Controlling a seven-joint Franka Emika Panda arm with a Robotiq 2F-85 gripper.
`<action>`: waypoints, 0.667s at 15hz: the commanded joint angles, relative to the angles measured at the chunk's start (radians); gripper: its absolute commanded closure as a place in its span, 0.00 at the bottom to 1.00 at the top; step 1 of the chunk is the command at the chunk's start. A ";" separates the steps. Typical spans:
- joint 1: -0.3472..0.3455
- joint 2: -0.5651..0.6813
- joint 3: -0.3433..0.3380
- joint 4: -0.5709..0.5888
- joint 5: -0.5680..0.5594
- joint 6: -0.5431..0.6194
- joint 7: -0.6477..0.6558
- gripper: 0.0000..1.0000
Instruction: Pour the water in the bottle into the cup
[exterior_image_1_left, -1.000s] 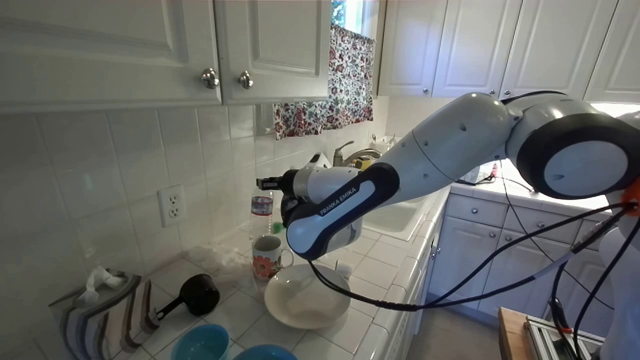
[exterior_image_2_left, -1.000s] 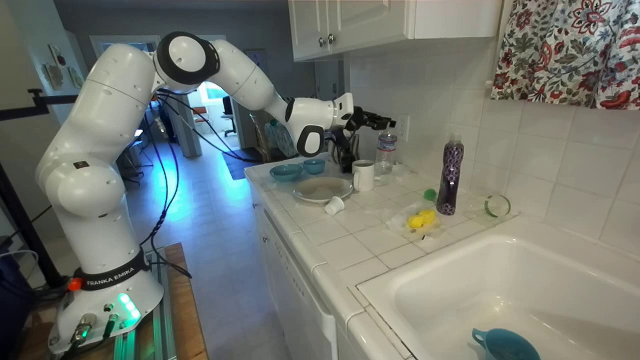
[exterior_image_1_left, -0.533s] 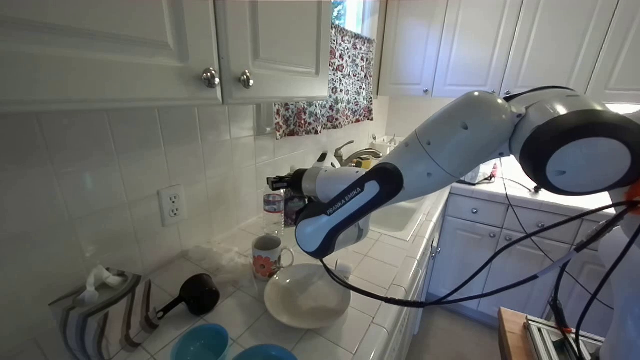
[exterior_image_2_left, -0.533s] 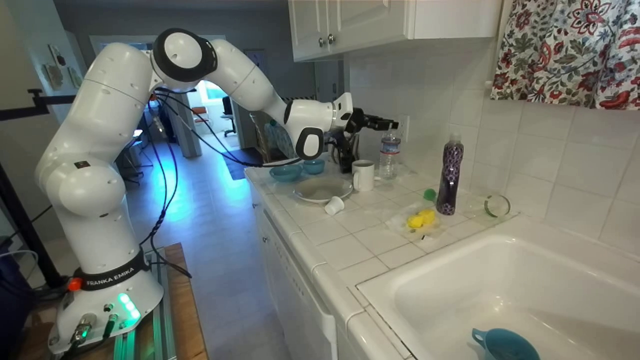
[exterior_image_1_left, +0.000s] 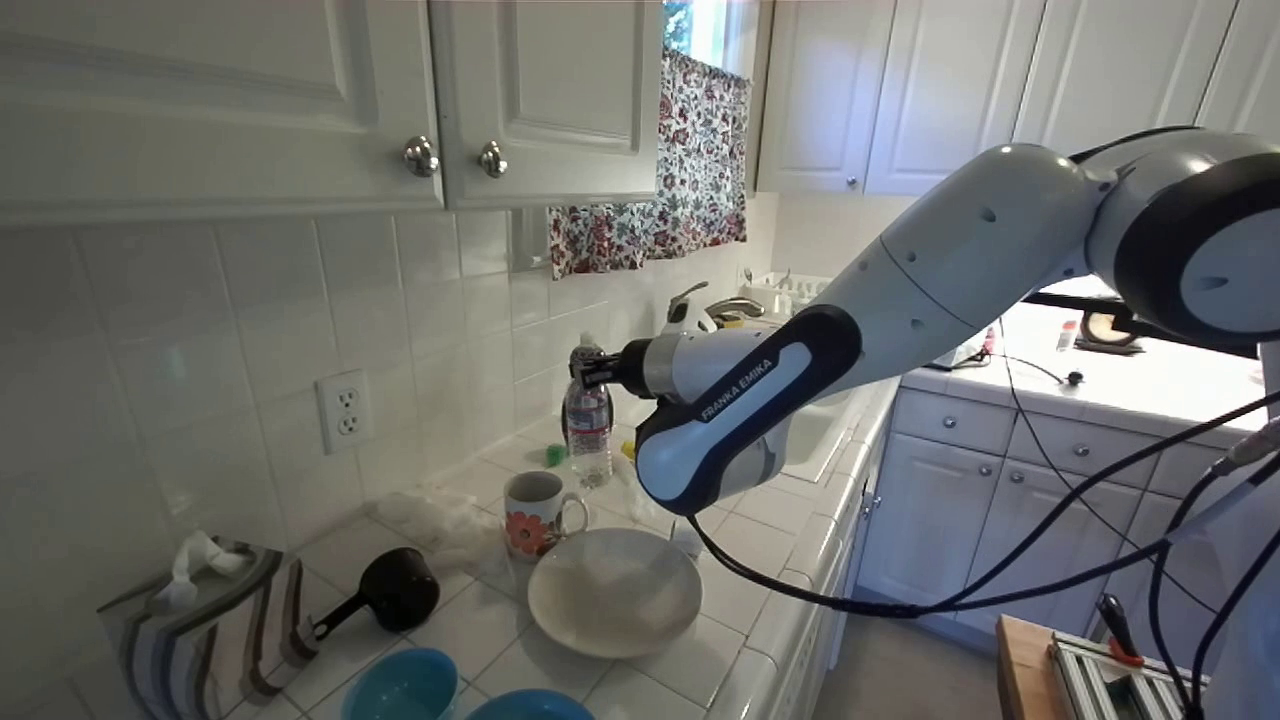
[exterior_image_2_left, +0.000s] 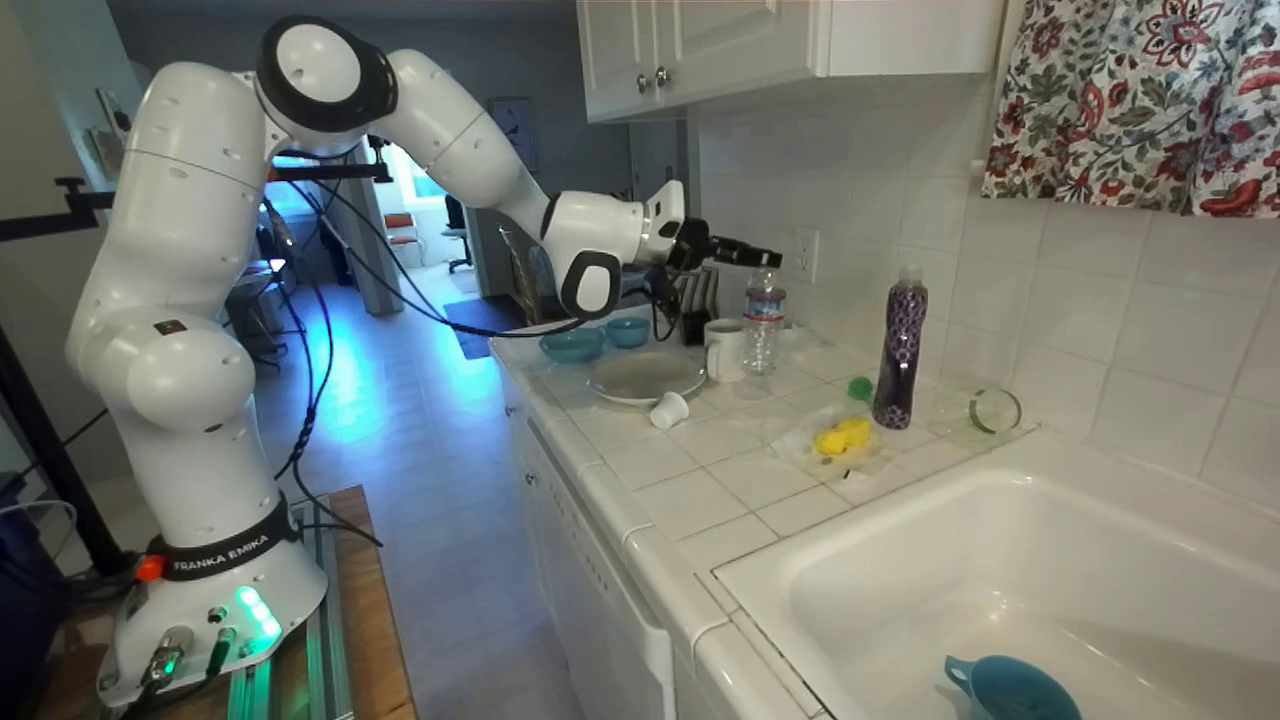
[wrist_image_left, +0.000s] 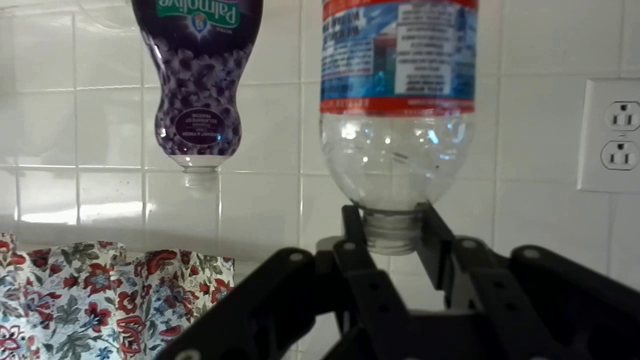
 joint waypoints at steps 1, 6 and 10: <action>0.016 -0.128 0.005 -0.126 -0.026 -0.009 -0.011 0.92; 0.012 -0.089 0.003 -0.094 -0.007 -0.001 -0.002 0.69; 0.002 -0.089 0.005 -0.118 -0.013 0.021 0.018 0.92</action>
